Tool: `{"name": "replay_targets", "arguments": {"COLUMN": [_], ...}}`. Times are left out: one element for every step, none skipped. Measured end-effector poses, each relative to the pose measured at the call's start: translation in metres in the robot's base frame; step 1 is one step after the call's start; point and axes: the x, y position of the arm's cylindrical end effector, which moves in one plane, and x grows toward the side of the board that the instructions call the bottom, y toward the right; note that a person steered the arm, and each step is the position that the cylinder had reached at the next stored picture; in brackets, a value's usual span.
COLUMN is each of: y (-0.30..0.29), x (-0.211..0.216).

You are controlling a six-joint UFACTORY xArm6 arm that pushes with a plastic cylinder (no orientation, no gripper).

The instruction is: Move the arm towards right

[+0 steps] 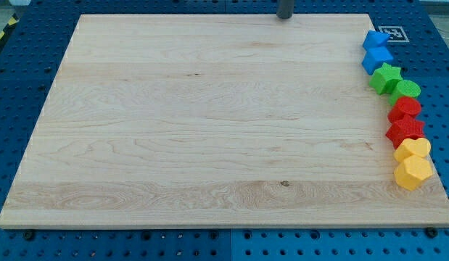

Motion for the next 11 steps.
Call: {"name": "replay_targets", "arguments": {"y": [-0.001, -0.003, -0.003, -0.004, -0.004, -0.005, -0.006, -0.006, 0.018, 0.057, 0.079], "x": [0.000, 0.001, 0.001, 0.001, 0.000, 0.000, 0.000, 0.000, 0.000, 0.000, 0.000]}}
